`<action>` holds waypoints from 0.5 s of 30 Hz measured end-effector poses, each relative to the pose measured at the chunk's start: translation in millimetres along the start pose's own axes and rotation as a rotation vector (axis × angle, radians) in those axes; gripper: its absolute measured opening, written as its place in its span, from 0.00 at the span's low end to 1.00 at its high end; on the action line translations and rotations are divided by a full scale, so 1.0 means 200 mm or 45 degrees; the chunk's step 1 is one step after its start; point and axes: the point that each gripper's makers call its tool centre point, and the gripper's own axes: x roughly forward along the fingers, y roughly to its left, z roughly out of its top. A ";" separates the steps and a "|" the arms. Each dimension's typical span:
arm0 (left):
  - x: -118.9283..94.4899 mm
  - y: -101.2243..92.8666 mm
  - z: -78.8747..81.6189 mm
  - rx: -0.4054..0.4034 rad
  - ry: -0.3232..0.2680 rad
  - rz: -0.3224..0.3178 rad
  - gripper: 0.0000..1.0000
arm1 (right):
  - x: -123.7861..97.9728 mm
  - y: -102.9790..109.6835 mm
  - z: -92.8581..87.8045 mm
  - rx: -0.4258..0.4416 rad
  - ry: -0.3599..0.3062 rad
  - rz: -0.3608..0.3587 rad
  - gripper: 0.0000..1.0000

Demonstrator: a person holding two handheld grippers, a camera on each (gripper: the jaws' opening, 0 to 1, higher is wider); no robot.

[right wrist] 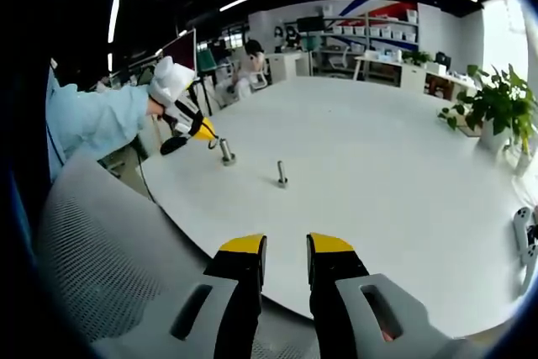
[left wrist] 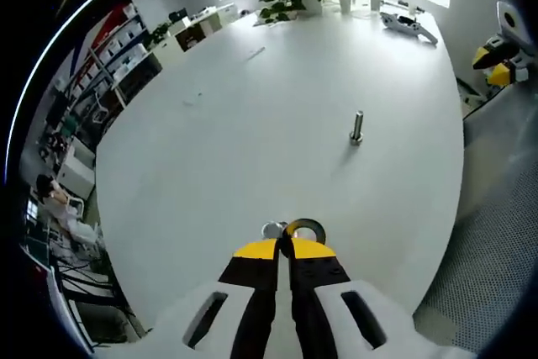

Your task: Place the washer onto the threaded stud by aligning its center hole with the stud, sliding it down to the base, and recovering from edge contact or off-axis alignment until the washer reaches the visible bottom stop.

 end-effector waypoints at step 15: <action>0.08 0.10 0.01 0.006 0.065 -0.004 0.02 | 0.00 0.00 0.00 0.006 -0.002 0.000 0.22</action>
